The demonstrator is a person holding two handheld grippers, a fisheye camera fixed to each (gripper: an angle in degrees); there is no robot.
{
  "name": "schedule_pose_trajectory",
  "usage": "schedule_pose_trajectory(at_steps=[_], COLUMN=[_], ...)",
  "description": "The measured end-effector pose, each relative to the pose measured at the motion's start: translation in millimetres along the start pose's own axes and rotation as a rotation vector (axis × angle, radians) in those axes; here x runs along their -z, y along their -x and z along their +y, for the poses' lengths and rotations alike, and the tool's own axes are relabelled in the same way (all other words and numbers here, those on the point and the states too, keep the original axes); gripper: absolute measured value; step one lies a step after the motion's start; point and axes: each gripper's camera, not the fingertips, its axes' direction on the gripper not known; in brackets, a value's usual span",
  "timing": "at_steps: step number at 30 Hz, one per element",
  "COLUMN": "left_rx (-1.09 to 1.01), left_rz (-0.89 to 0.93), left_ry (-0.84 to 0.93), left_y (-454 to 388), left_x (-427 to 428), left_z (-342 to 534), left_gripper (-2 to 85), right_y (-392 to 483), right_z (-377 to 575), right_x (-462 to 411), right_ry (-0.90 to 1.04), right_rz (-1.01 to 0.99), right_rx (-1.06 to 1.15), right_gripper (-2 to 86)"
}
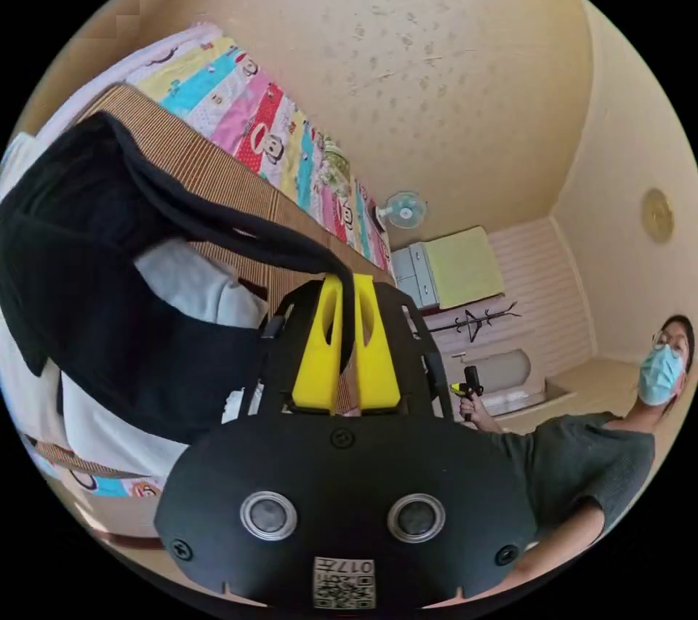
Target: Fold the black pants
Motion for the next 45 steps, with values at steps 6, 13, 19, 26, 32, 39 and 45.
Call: schedule_pose_trajectory(at_steps=[6, 13, 19, 26, 32, 39, 45], left_rx=[-0.475, -1.003, -1.222, -1.002, -0.988, -0.933, -0.908], left_rz=[0.085, 0.295, 0.951, 1.289, 1.486, 1.363, 1.078], left_ry=[-0.116, -0.122, -0.002, 0.393, 0.6, 0.611, 0.677], left_y=[-142.4, -326.8, -386.0, -404.2, -444.4, -399.1, -385.9], left_x=[108.4, 139.5, 55.9, -190.2, -313.8, -327.4, -359.7], left_z=[-24.0, -7.9, 5.3, 40.1, 104.1, 126.6, 143.3], left_gripper=[-0.5, 0.0, 0.5, 0.1, -0.3, -0.4, 0.7], right_y=[-10.2, 6.4, 21.4, -10.9, -31.4, 15.8, 38.9], right_z=[-6.4, -66.2, -133.3, -137.3, -153.0, -142.1, -94.0], right_x=[44.5, 53.2, -35.4, -164.8, -119.4, 14.2, 42.3], right_ry=[-0.079, -0.009, 0.384, 0.684, 0.309, -0.066, -0.218], right_rz=[-0.052, -0.284, -0.573, -0.998, -1.172, -0.849, -0.933], right_rx=[0.047, 0.183, 0.172, -0.142, 0.013, 0.546, 0.812], right_gripper=[1.2, 7.6, 23.2, 30.1, 14.3, 3.2, 2.9])
